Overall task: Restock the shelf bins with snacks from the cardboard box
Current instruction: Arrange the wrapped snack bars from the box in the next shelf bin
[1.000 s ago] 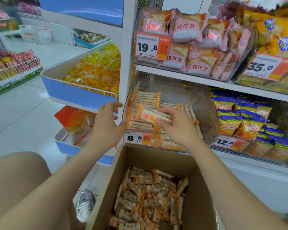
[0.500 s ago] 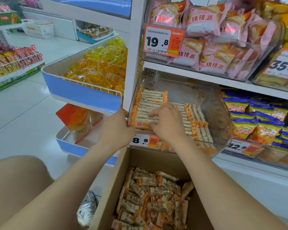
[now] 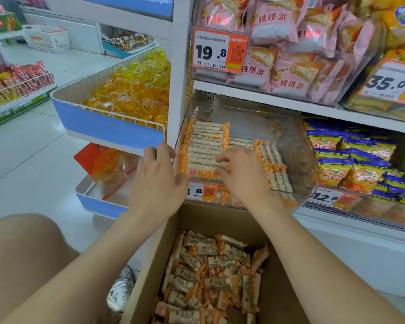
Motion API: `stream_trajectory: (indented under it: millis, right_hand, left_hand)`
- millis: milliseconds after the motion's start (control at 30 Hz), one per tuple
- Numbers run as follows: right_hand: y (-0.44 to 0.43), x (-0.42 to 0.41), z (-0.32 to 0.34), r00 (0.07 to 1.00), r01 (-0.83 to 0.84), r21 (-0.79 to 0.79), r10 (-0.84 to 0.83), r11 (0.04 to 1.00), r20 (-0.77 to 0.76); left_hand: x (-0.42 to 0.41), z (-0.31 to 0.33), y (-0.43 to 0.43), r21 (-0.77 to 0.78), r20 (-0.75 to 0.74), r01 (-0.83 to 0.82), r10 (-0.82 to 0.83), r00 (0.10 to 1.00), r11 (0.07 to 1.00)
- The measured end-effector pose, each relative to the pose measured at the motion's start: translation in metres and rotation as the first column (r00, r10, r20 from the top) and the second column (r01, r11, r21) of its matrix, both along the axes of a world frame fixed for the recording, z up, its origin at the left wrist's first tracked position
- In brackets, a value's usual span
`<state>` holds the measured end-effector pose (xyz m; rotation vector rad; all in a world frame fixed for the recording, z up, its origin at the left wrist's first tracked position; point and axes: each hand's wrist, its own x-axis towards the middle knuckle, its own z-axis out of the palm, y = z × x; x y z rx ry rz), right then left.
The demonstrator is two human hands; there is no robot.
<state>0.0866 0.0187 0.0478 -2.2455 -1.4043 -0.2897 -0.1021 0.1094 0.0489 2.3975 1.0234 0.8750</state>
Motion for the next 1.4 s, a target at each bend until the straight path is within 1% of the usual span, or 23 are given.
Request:
stream_trajectory:
  millis: [67,133,200,233,267,300,333,367,400,433,467,600,667,733,800,900,1000,1067,1233,1267,1300,1367,1400]
  right_hand:
    - [-0.008,-0.002,-0.001,1.0,0.015,0.051,-0.016,0.999,0.018]
    - [-0.022,-0.012,-0.001,0.999,-0.018,0.156,0.022,0.988,-0.028]
    - [-0.044,-0.026,-0.004,0.988,-0.07,0.194,0.096,0.978,-0.125]
    - [-0.056,-0.034,-0.009,0.976,-0.095,0.145,0.121,0.985,-0.182]
    - [-0.068,-0.04,-0.016,0.961,-0.123,0.045,0.131,0.991,-0.242]
    - [-0.079,-0.044,-0.028,0.947,-0.158,-0.096,0.123,0.983,-0.297]
    - [-0.089,-0.045,-0.042,0.935,-0.203,-0.246,0.113,0.948,-0.336]
    - [-0.097,-0.045,-0.059,0.921,-0.256,-0.38,0.105,0.889,-0.376]
    - [-0.105,-0.044,-0.078,0.899,-0.31,-0.48,0.089,0.821,-0.429]
    - [-0.112,-0.044,-0.096,0.873,-0.353,-0.55,0.056,0.757,-0.484]
    - [-0.118,-0.043,-0.114,0.854,-0.376,-0.602,0.01,0.704,-0.521]
    - [-0.134,-0.043,-0.174,0.814,-0.421,-0.723,-0.122,0.548,-0.567]
    - [-0.141,-0.046,-0.202,0.785,-0.441,-0.733,-0.174,0.518,-0.595]
    - [-0.148,-0.049,-0.23,0.756,-0.435,-0.741,-0.24,0.511,-0.609]
    - [-0.155,-0.053,-0.252,0.738,-0.447,-0.758,-0.285,0.474,-0.612]
    - [-0.162,-0.061,-0.275,0.729,-0.456,-0.774,-0.315,0.439,-0.608]
    - [-0.166,-0.069,-0.292,0.707,-0.462,-0.772,-0.344,0.437,-0.618]
    - [-0.169,-0.073,-0.301,0.689,-0.471,-0.788,-0.393,0.397,-0.609]
    - [-0.175,-0.071,-0.313,0.738,-0.465,-0.826,-0.377,0.319,-0.56]
    - [-0.176,-0.07,-0.314,0.74,-0.455,-0.828,-0.378,0.327,-0.556]
    - [-0.177,-0.068,-0.314,0.733,-0.438,-0.824,-0.388,0.359,-0.558]
    - [-0.176,-0.062,-0.311,0.682,-0.373,-0.788,-0.431,0.491,-0.591]
    - [-0.174,-0.059,-0.309,0.628,-0.334,-0.745,-0.453,0.578,-0.633]
  left_hand:
    - [-0.005,0.001,-0.007,0.041,0.064,0.028,-0.031,0.997,0.999]
    - [-0.01,0.002,-0.014,0.023,0.089,0.096,-0.098,0.991,0.995]
    - [-0.013,-0.004,-0.023,-0.041,0.003,0.2,-0.2,0.98,0.979]
    - [-0.012,-0.011,-0.027,-0.073,-0.091,0.261,-0.267,0.959,0.963]
    - [-0.011,-0.02,-0.032,-0.104,-0.217,0.321,-0.336,0.916,0.941]
    - [-0.008,-0.032,-0.037,-0.145,-0.35,0.374,-0.401,0.847,0.916]
    - [-0.004,-0.043,-0.043,-0.2,-0.478,0.411,-0.454,0.752,0.89]
    - [0.0,-0.057,-0.048,-0.267,-0.576,0.43,-0.501,0.646,0.862]
    - [0.005,-0.071,-0.055,-0.337,-0.643,0.432,-0.54,0.543,0.836]
    - [0.009,-0.087,-0.06,-0.395,-0.677,0.427,-0.572,0.464,0.814]
    - [0.012,-0.103,-0.065,-0.441,-0.687,0.418,-0.599,0.412,0.794]
    - [0.018,-0.171,-0.08,-0.591,-0.678,0.349,-0.682,0.274,0.728]
    - [0.015,-0.202,-0.087,-0.654,-0.67,0.286,-0.712,0.21,0.7]
    - [0.011,-0.232,-0.092,-0.7,-0.656,0.217,-0.733,0.18,0.68]
    - [0.009,-0.254,-0.097,-0.73,-0.644,0.172,-0.751,0.149,0.661]
    - [0.007,-0.28,-0.103,-0.766,-0.614,0.102,-0.77,0.176,0.634]
    - [0.002,-0.298,-0.106,-0.761,-0.626,0.069,-0.757,0.185,0.646]
    - [-0.001,-0.307,-0.106,-0.759,-0.633,0.049,-0.754,0.178,0.649]
    - [-0.003,-0.314,-0.103,-0.755,-0.652,0.017,-0.753,0.087,0.656]
    - [-0.004,-0.314,-0.104,-0.757,-0.652,0.014,-0.756,0.062,0.654]
    - [-0.005,-0.314,-0.105,-0.756,-0.654,0.01,-0.755,0.042,0.655]
    - [-0.005,-0.311,-0.105,-0.751,-0.66,0.019,-0.751,0.021,0.66]
    - [-0.006,-0.31,-0.105,-0.755,-0.655,0.027,-0.756,0.016,0.655]
